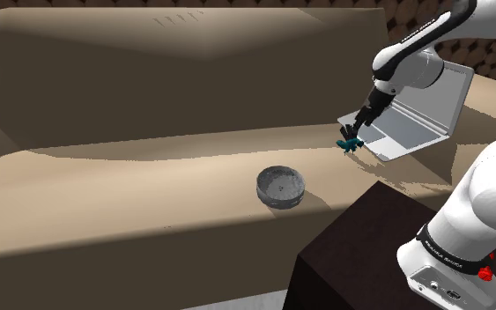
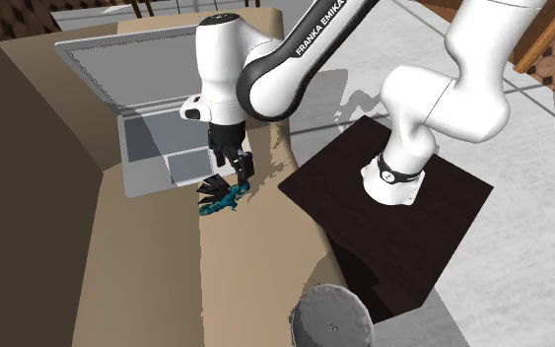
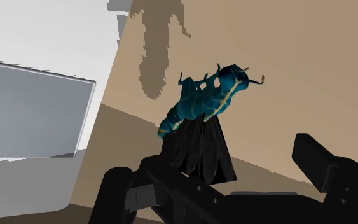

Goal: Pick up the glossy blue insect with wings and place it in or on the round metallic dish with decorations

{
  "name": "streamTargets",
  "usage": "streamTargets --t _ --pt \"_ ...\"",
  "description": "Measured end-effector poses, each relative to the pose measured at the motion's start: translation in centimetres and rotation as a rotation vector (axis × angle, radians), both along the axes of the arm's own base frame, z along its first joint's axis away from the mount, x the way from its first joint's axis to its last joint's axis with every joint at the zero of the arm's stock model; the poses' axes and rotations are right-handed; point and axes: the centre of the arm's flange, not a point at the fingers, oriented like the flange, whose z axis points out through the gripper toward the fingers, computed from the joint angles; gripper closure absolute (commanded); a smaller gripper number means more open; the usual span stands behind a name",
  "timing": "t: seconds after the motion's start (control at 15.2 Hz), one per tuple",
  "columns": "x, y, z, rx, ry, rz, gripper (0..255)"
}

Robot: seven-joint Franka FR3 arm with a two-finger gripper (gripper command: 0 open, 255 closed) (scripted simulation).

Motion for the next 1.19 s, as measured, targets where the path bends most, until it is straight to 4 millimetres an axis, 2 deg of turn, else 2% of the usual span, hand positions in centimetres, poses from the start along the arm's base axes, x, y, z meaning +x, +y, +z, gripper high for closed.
streamTargets --t 0.2,0.59,0.99,1.06,1.19 --pt "0.7 -1.2 -2.0 0.000 -0.012 0.001 0" --pt "1.5 -1.0 -5.1 -0.002 -0.015 0.001 0" --pt "1.6 -1.0 -5.6 -0.002 -0.015 0.000 0" --pt "1.7 -1.0 -5.6 -0.002 -0.015 0.000 255" --pt "1.7 -1.1 -5.5 -0.003 -0.016 0.000 255"
